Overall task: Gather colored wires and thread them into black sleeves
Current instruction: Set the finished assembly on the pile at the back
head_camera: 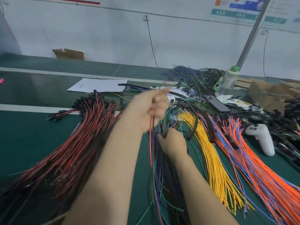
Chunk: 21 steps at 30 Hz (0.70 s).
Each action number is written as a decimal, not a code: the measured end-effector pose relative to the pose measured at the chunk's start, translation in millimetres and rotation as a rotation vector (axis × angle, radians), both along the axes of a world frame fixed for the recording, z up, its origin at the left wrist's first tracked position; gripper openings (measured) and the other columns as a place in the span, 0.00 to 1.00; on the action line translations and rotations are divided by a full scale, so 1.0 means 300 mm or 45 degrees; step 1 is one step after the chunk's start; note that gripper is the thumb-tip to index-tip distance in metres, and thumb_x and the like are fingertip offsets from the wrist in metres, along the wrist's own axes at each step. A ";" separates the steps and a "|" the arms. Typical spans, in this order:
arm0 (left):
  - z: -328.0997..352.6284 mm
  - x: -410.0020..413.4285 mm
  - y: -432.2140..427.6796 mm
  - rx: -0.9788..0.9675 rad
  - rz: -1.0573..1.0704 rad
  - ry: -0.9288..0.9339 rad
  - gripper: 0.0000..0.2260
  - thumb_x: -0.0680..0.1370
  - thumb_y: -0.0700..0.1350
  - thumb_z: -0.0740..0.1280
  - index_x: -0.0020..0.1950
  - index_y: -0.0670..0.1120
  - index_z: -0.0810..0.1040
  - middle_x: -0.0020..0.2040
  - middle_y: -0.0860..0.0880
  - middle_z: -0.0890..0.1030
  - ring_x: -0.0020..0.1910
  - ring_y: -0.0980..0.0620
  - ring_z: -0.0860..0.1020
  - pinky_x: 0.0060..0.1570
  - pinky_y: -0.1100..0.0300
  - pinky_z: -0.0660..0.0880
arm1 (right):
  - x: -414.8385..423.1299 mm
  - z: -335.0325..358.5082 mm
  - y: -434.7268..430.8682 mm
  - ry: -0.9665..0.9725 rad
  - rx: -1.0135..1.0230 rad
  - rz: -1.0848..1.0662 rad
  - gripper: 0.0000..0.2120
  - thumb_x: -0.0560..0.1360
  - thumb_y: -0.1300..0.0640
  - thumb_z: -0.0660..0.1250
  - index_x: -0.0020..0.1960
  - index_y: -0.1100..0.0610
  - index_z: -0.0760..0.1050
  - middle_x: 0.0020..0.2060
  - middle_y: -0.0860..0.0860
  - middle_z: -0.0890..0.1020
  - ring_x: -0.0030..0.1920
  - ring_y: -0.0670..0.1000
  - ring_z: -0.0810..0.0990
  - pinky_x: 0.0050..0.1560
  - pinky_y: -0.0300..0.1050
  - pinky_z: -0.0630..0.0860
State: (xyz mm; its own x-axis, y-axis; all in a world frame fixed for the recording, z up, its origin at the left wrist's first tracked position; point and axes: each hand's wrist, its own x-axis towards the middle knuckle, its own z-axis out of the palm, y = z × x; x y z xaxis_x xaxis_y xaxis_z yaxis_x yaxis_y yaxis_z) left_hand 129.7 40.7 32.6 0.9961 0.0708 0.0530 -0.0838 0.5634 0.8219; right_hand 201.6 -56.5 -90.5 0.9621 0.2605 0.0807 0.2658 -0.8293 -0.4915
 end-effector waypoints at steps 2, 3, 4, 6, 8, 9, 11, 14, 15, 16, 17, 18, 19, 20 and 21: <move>-0.164 0.022 -0.035 -0.022 0.169 0.234 0.11 0.82 0.41 0.54 0.45 0.41 0.73 0.25 0.53 0.65 0.17 0.61 0.58 0.13 0.71 0.53 | 0.026 0.018 -0.042 -0.016 0.105 -0.069 0.12 0.78 0.54 0.63 0.46 0.61 0.79 0.44 0.59 0.83 0.48 0.59 0.81 0.45 0.44 0.73; -0.264 0.021 -0.042 0.071 0.297 0.316 0.11 0.83 0.41 0.53 0.46 0.41 0.72 0.27 0.52 0.65 0.17 0.61 0.58 0.13 0.70 0.53 | 0.034 0.031 -0.067 -0.035 0.178 -0.099 0.11 0.78 0.55 0.63 0.46 0.60 0.80 0.41 0.57 0.82 0.45 0.58 0.81 0.44 0.43 0.72; -0.309 0.036 -0.035 0.121 0.384 0.367 0.10 0.83 0.41 0.53 0.47 0.41 0.72 0.29 0.50 0.66 0.17 0.61 0.58 0.14 0.70 0.53 | 0.039 0.047 -0.089 -0.035 0.316 -0.120 0.11 0.78 0.56 0.63 0.45 0.60 0.80 0.38 0.55 0.81 0.41 0.56 0.79 0.42 0.42 0.71; -0.362 0.073 -0.026 0.230 0.478 0.443 0.10 0.83 0.40 0.52 0.49 0.40 0.72 0.31 0.48 0.69 0.17 0.61 0.60 0.16 0.70 0.55 | 0.027 0.075 -0.113 0.172 0.914 -0.088 0.09 0.79 0.59 0.62 0.42 0.60 0.77 0.31 0.50 0.78 0.30 0.48 0.74 0.32 0.39 0.70; -0.415 0.070 -0.045 0.283 0.491 0.413 0.11 0.83 0.40 0.53 0.48 0.40 0.73 0.34 0.47 0.74 0.20 0.60 0.68 0.20 0.70 0.65 | 0.004 0.091 -0.117 0.485 1.490 0.073 0.08 0.79 0.62 0.61 0.42 0.62 0.73 0.28 0.49 0.78 0.23 0.43 0.68 0.23 0.35 0.65; -0.427 0.072 -0.053 0.249 0.468 0.388 0.11 0.83 0.41 0.54 0.47 0.41 0.74 0.36 0.46 0.78 0.24 0.59 0.73 0.24 0.69 0.71 | -0.009 0.087 -0.115 0.587 1.522 0.168 0.07 0.79 0.63 0.61 0.43 0.63 0.73 0.28 0.50 0.78 0.22 0.43 0.68 0.22 0.34 0.65; -0.419 0.077 -0.063 0.196 0.434 0.335 0.11 0.83 0.40 0.55 0.47 0.42 0.76 0.41 0.45 0.81 0.30 0.54 0.78 0.29 0.65 0.75 | -0.036 0.073 -0.101 0.694 1.266 0.308 0.08 0.79 0.64 0.61 0.41 0.63 0.74 0.28 0.53 0.79 0.21 0.45 0.71 0.21 0.35 0.68; -0.427 0.079 -0.067 0.205 0.430 0.315 0.10 0.82 0.41 0.56 0.50 0.42 0.77 0.46 0.44 0.81 0.39 0.51 0.79 0.34 0.64 0.76 | -0.044 0.047 -0.081 0.487 0.657 0.380 0.08 0.77 0.63 0.60 0.42 0.63 0.76 0.28 0.53 0.80 0.23 0.48 0.76 0.25 0.38 0.74; -0.432 0.082 -0.068 0.234 0.452 0.320 0.09 0.82 0.41 0.57 0.52 0.42 0.77 0.45 0.45 0.81 0.40 0.51 0.79 0.37 0.64 0.76 | -0.039 0.040 -0.077 0.380 0.505 0.414 0.07 0.77 0.61 0.61 0.44 0.63 0.76 0.29 0.53 0.80 0.25 0.49 0.76 0.28 0.40 0.75; -0.437 0.085 -0.066 0.285 0.476 0.317 0.09 0.81 0.41 0.59 0.53 0.41 0.77 0.43 0.46 0.80 0.39 0.53 0.78 0.37 0.66 0.75 | -0.037 0.036 -0.075 0.292 0.403 0.455 0.08 0.76 0.59 0.63 0.44 0.63 0.76 0.31 0.54 0.80 0.28 0.50 0.77 0.31 0.42 0.76; -0.437 0.085 -0.067 0.340 0.507 0.304 0.09 0.81 0.41 0.59 0.55 0.40 0.77 0.40 0.48 0.79 0.37 0.54 0.76 0.36 0.67 0.74 | -0.035 0.031 -0.073 0.243 0.348 0.495 0.09 0.76 0.57 0.64 0.42 0.62 0.76 0.32 0.54 0.80 0.29 0.50 0.76 0.34 0.44 0.76; -0.437 0.086 -0.066 0.392 0.539 0.283 0.10 0.81 0.41 0.59 0.56 0.39 0.77 0.38 0.50 0.77 0.36 0.55 0.74 0.35 0.68 0.73 | -0.034 0.027 -0.077 0.232 0.331 0.520 0.10 0.76 0.54 0.66 0.39 0.60 0.76 0.31 0.53 0.80 0.29 0.49 0.76 0.35 0.43 0.76; -0.435 0.086 -0.064 0.423 0.562 0.256 0.10 0.81 0.41 0.59 0.56 0.38 0.77 0.37 0.51 0.75 0.35 0.56 0.72 0.34 0.69 0.71 | -0.032 0.025 -0.085 0.247 0.355 0.518 0.12 0.75 0.52 0.67 0.37 0.57 0.76 0.30 0.51 0.80 0.27 0.47 0.76 0.34 0.41 0.75; -0.432 0.081 -0.060 0.421 0.558 0.222 0.10 0.81 0.41 0.59 0.55 0.38 0.77 0.36 0.51 0.73 0.33 0.57 0.70 0.33 0.70 0.69 | -0.027 0.024 -0.097 0.260 0.433 0.474 0.13 0.75 0.49 0.68 0.35 0.56 0.76 0.29 0.49 0.80 0.26 0.46 0.75 0.31 0.38 0.74; -0.425 0.072 -0.055 0.391 0.518 0.178 0.10 0.81 0.40 0.58 0.54 0.39 0.78 0.35 0.52 0.71 0.31 0.59 0.69 0.31 0.70 0.68 | -0.018 0.024 -0.113 0.258 0.572 0.371 0.13 0.75 0.47 0.67 0.36 0.54 0.76 0.29 0.47 0.80 0.26 0.45 0.76 0.29 0.36 0.73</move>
